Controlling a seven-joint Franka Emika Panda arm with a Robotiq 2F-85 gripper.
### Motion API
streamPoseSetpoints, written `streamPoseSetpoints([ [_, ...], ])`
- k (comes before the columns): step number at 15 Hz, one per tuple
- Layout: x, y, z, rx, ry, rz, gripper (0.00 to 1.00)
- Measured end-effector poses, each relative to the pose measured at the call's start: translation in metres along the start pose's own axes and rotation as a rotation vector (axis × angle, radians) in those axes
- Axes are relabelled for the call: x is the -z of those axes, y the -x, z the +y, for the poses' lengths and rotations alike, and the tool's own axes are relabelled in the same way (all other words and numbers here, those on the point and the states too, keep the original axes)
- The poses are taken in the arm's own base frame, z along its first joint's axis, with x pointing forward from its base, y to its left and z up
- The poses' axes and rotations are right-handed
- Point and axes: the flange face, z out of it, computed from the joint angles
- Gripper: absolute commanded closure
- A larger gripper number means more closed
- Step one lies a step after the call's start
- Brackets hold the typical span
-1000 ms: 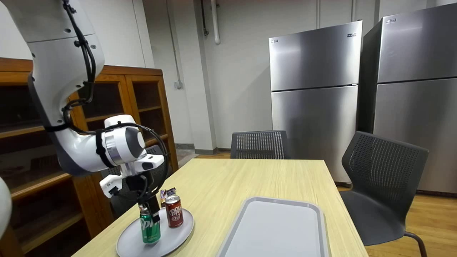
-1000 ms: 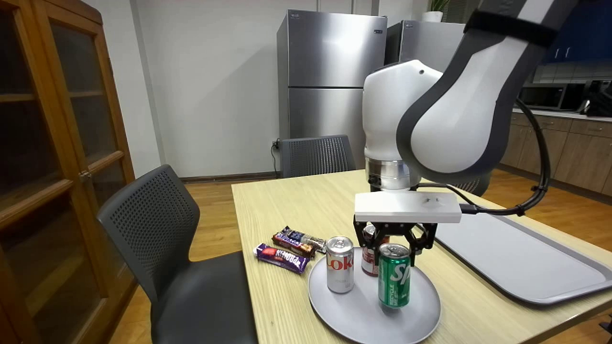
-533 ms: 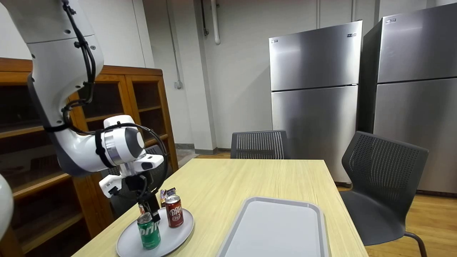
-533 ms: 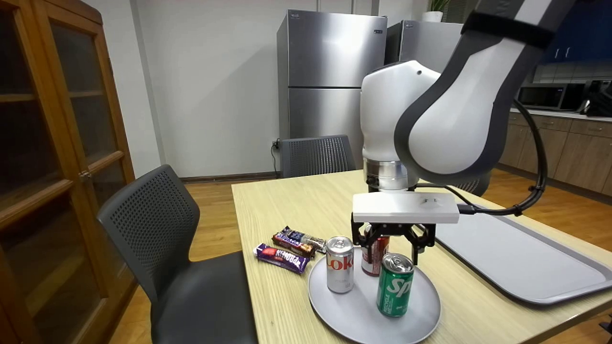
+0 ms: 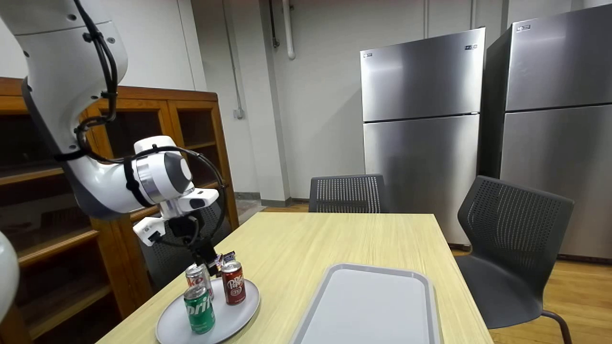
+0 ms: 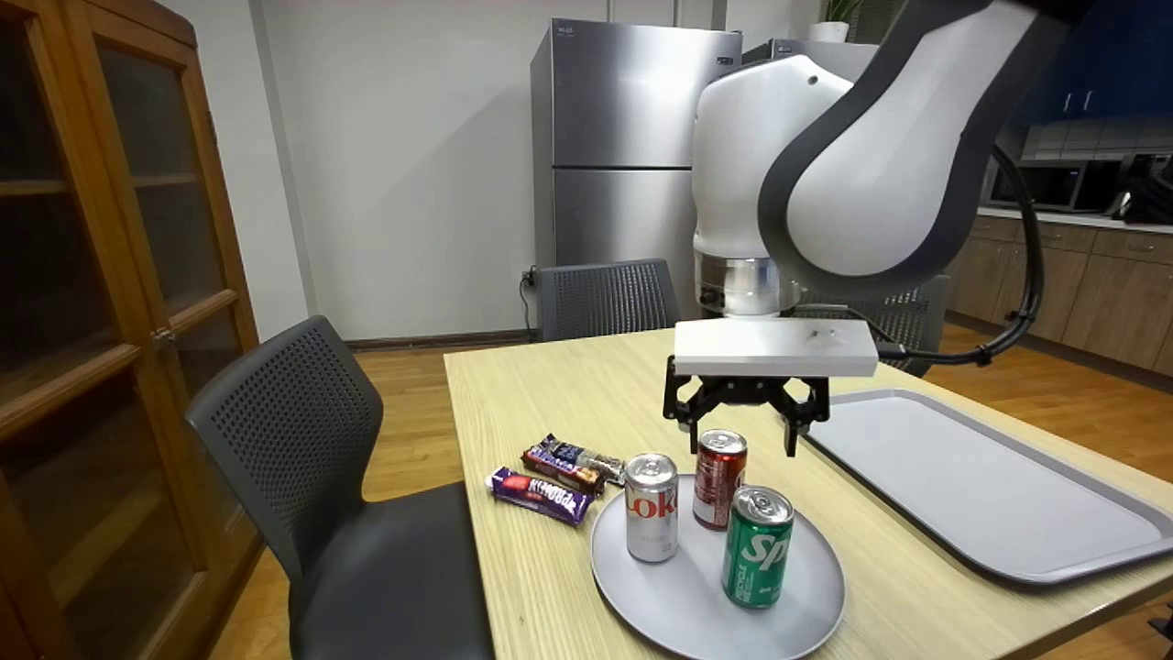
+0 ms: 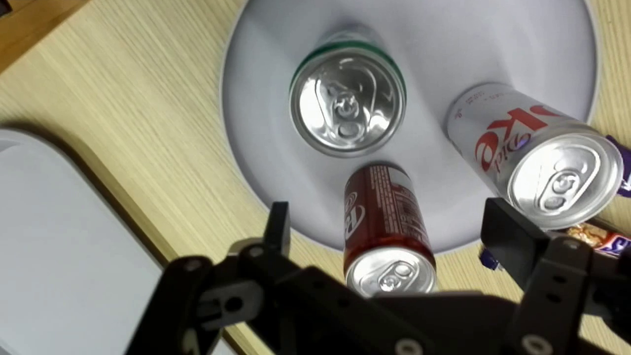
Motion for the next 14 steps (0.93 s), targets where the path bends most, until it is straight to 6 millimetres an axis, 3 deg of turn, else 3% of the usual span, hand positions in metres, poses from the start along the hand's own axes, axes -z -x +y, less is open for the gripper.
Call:
streamPoseSetpoints([
  [6, 0.028, -0.027, 0.02, 0.109, -0.02, 0.045, 0.0],
  [14, 0.03, -0.03, 0.025, 0.124, -0.021, 0.047, 0.0],
])
